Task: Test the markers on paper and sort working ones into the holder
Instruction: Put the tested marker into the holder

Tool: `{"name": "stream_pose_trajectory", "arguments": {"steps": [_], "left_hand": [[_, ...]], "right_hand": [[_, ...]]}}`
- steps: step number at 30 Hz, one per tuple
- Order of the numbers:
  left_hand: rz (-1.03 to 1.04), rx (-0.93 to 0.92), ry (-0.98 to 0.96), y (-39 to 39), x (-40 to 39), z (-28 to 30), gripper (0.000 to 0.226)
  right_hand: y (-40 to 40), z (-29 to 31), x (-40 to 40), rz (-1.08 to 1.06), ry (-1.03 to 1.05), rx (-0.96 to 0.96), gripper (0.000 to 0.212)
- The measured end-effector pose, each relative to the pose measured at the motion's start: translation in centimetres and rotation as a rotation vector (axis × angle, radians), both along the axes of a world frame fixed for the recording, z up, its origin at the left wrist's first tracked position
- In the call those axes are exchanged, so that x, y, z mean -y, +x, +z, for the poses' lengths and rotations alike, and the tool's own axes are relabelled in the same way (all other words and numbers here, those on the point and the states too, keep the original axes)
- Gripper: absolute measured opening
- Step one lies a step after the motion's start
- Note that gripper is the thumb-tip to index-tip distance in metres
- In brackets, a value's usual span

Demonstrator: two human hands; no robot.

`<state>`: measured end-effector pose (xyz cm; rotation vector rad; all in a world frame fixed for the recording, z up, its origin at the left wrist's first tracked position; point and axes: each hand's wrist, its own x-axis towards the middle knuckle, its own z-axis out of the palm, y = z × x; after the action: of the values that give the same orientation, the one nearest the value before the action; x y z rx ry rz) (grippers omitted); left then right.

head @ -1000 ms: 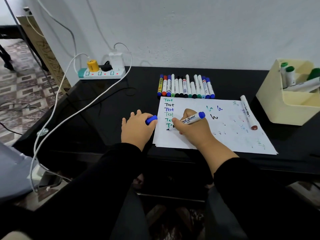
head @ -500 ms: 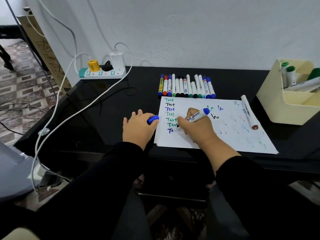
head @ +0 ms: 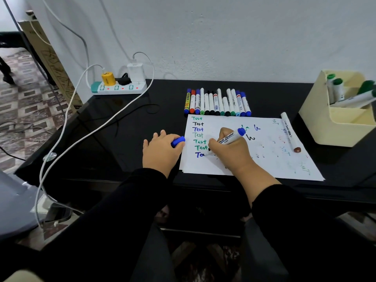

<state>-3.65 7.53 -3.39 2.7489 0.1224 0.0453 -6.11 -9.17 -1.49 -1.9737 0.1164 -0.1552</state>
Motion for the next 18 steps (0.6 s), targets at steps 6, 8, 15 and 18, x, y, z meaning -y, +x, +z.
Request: {"name": "stream_pose_trajectory", "arguments": {"steps": [6, 8, 15, 18], "left_hand": [[-0.002, -0.010, 0.006, 0.03, -0.01, 0.02, 0.039], [0.000, -0.019, 0.011, 0.07, 0.04, 0.10, 0.039], [-0.005, -0.008, 0.010, -0.10, 0.02, 0.10, 0.039], [-0.002, -0.018, 0.013, -0.08, 0.06, 0.22, 0.039]], "right_hand": [[0.13, -0.12, -0.04, -0.027, 0.027, -0.013, 0.039], [0.24, -0.19, 0.08, -0.044, 0.029, -0.013, 0.037], [0.30, -0.19, 0.26, -0.038, 0.029, -0.002, 0.040], [0.39, -0.01, 0.47, -0.078, 0.124, -0.024, 0.038]]}}
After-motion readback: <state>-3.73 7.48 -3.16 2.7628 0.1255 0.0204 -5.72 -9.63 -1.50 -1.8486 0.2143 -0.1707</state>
